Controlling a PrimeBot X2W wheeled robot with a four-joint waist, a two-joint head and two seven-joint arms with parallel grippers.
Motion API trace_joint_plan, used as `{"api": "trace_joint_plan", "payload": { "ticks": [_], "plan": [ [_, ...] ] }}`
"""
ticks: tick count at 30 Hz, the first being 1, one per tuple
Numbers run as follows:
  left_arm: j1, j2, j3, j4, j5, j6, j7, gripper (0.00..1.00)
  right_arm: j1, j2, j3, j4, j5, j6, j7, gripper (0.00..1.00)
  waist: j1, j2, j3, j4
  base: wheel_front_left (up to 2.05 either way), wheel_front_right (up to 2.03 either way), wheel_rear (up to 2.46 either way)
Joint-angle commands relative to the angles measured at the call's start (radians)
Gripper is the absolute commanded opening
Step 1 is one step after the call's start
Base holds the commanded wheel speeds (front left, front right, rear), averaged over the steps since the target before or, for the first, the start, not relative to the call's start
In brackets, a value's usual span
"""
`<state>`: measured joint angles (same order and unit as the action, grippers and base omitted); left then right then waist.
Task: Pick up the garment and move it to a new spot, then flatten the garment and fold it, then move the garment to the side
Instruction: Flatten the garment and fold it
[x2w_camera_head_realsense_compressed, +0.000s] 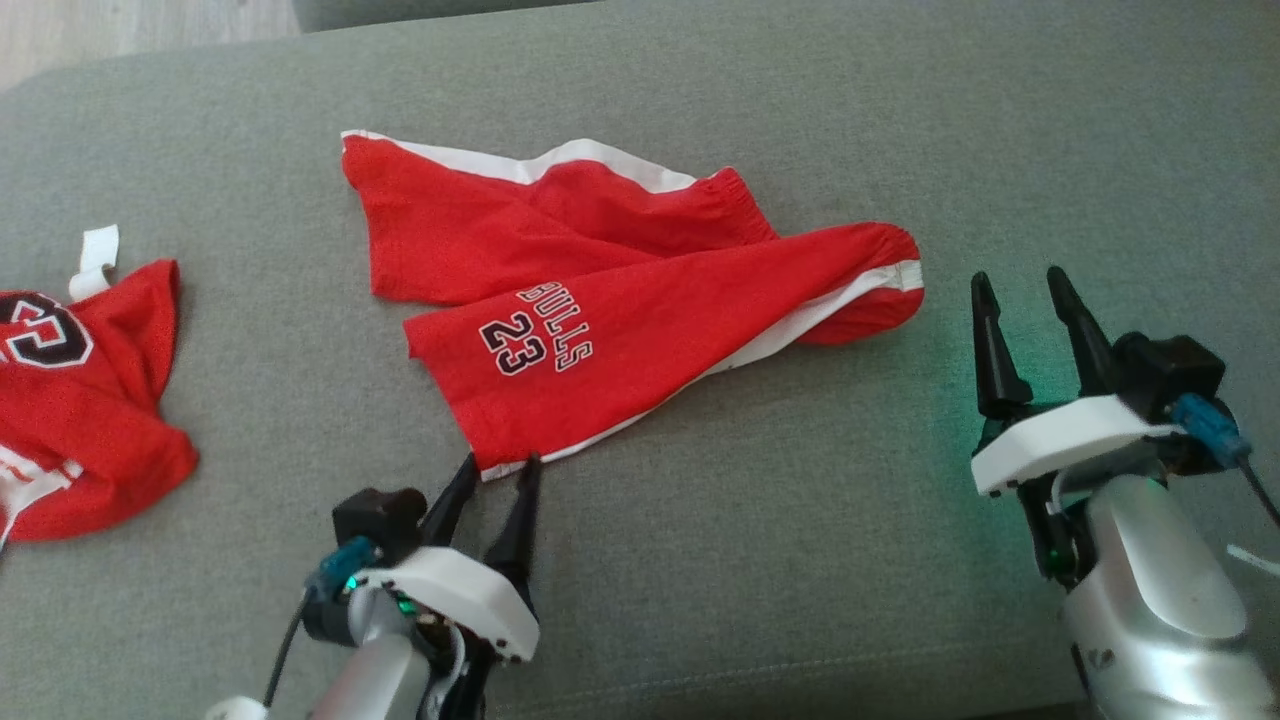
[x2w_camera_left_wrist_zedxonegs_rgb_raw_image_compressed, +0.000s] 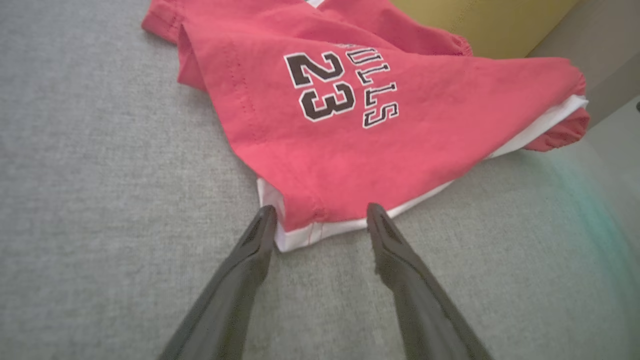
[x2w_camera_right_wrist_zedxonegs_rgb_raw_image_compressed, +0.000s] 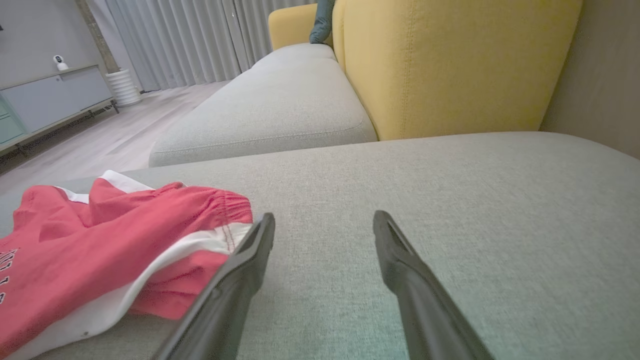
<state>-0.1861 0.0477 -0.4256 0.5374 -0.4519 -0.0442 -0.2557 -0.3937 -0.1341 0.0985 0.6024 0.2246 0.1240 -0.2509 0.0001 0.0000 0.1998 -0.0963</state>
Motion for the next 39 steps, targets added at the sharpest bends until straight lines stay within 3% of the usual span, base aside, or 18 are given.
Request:
{"api": "trace_joint_plan", "payload": {
  "ticks": [1, 2, 3, 12, 19, 23, 24, 26, 32, 39],
  "plan": [
    [-0.04, 0.003, 0.042, -0.03, -0.001, 0.003, -0.006, 0.47, 0.001, 0.007, 0.013, -0.033, -0.006, 0.007, -0.011, 1.0, -0.0001, 0.0, 0.003, -0.004, 0.0, 0.0, 0.0],
    [-0.043, 0.003, 0.046, -0.035, 0.0, 0.003, -0.006, 0.11, 0.002, 0.01, 0.012, -0.035, -0.008, 0.007, -0.011, 1.0, -0.0001, 0.0, 0.004, -0.005, 0.0, 0.0, 0.0],
    [-0.045, 0.003, 0.05, -0.04, 0.004, 0.003, -0.006, 0.0, 0.004, 0.012, 0.009, -0.036, -0.008, 0.007, -0.011, 1.0, -0.0001, 0.0, 0.005, -0.006, 0.0, 0.0, 0.0],
    [-0.047, 0.003, 0.17, -0.145, 0.047, 0.042, -0.006, 0.0, 0.021, 0.029, -0.002, -0.041, -0.007, 0.007, -0.011, 1.0, -0.0001, 0.0, 0.002, -0.003, 0.0, 0.0, 0.0],
    [-0.07, 0.003, 0.253, -0.076, 0.086, 0.073, -0.006, 0.0, 0.038, 0.051, 0.013, -0.055, -0.007, 0.007, -0.011, 1.0, -0.0001, 0.0, -0.011, -0.022, 0.0, 0.0, 0.0],
    [-0.102, 0.003, 0.292, 0.014, 0.111, 0.08, -0.006, 0.33, 0.055, 0.065, 0.033, -0.058, -0.004, 0.007, -0.011, 1.0, -0.0001, 0.0, -0.018, -0.04, 0.0, 0.0, 0.0],
    [-0.108, 0.003, 0.301, 0.032, 0.12, 0.08, -0.006, 0.5, 0.06, 0.068, 0.037, -0.059, -0.004, 0.007, -0.011, 1.0, -0.0001, 0.0, -0.022, -0.043, 0.0, 0.0, 0.0],
    [-0.116, 0.003, 0.32, 0.057, 0.137, 0.086, -0.006, 0.99, 0.073, 0.072, 0.04, -0.062, -0.003, 0.007, -0.011, 1.0, -0.0001, 0.0, -0.032, -0.046, 0.0, 0.0, 0.0],
    [-0.062, 0.003, 0.341, 0.04, 0.192, 0.112, -0.006, 1.0, 0.135, 0.08, 0.039, -0.104, -0.049, 0.007, -0.011, 1.0, -0.0001, 0.0, -0.086, -0.033, 0.0, 0.0, 0.0],
    [0.061, 0.003, 0.295, -0.051, 0.2, 0.126, -0.006, 1.0, 0.2, 0.083, 0.057, -0.144, -0.069, 0.007, -0.011, 1.0, -0.0001, 0.0, -0.147, 0.006, 0.0, 0.0, 0.0]
  ]
}}
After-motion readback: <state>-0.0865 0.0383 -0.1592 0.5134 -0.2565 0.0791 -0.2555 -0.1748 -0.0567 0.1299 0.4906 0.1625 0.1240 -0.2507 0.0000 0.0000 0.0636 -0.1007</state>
